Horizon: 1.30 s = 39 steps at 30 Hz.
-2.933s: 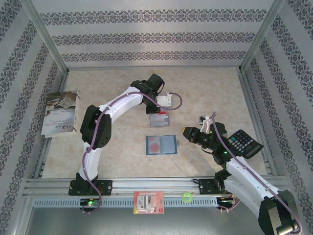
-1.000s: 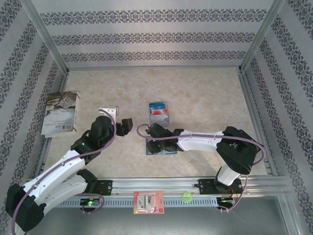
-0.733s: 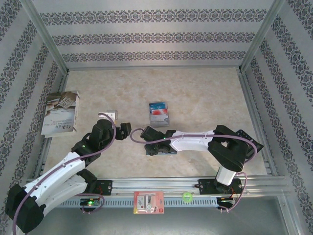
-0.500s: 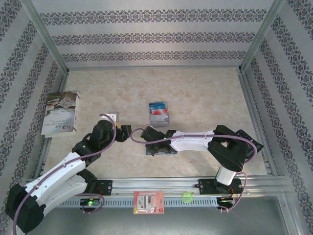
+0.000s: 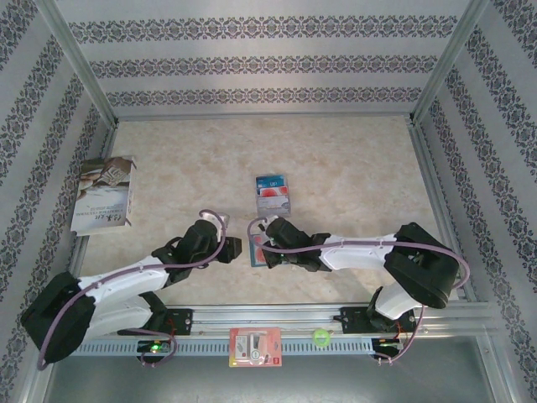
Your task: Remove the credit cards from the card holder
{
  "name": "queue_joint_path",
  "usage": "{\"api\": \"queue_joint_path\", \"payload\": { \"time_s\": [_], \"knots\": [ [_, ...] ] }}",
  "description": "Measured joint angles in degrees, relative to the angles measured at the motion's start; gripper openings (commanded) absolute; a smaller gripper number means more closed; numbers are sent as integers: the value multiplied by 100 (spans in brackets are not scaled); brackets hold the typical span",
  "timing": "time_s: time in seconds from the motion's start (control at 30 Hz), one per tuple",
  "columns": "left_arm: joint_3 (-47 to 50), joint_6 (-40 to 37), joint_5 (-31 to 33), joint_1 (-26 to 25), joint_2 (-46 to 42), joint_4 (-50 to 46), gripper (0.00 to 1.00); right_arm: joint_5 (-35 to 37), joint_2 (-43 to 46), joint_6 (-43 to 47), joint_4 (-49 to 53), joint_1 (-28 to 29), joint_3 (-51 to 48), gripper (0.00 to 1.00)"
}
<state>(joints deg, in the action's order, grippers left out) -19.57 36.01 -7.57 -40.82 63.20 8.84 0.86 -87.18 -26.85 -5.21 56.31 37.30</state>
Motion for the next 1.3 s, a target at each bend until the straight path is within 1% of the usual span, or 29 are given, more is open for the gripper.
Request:
{"api": "queue_joint_path", "payload": {
  "time_s": [0.1, 0.17, 0.37, 0.43, 0.47, 0.57, 0.8, 0.93, 1.07, 1.17, 1.27, 1.3],
  "knots": [
    [-7, 96, -127, -122, 485, 468, 19, -201, 35, -179, -293, -74, -144, 0],
    [-33, 129, -212, -179, 739, 632, 13, -295, 37, -286, -459, -98, -205, 0],
    [-374, 138, -463, -275, 1375, 903, 13, -424, 44, -476, -754, -101, -317, 0],
    [-474, 136, -529, -275, 1523, 964, 9, -442, 46, -501, -820, -98, -345, 0],
    [-544, 131, -568, -275, 1613, 962, 6, -444, 46, -518, -848, -98, -365, 0],
    [-817, 92, -601, -302, 1902, 811, 0, -442, 52, -586, -887, -98, -420, 0],
    [-1185, 46, -599, -306, 2328, 289, 0, -433, 136, -675, -992, -107, -549, 0],
    [-1320, 46, -636, -306, 2439, 192, 0, -302, 245, -804, -994, -107, -638, 0],
    [-1379, 31, -684, -306, 2485, 149, 0, -17, 511, -1016, -918, -109, -822, 0],
    [-1412, 22, -726, -306, 2518, 144, 0, 308, 739, -1261, -623, -109, -911, 0],
    [-1443, 9, -765, -306, 2538, 136, 0, 658, 920, -1598, -227, -149, -935, 20],
    [-1447, 0, -769, -306, 2540, 120, 0, 767, 988, -1685, -76, -164, -942, 23]
  ]
}}
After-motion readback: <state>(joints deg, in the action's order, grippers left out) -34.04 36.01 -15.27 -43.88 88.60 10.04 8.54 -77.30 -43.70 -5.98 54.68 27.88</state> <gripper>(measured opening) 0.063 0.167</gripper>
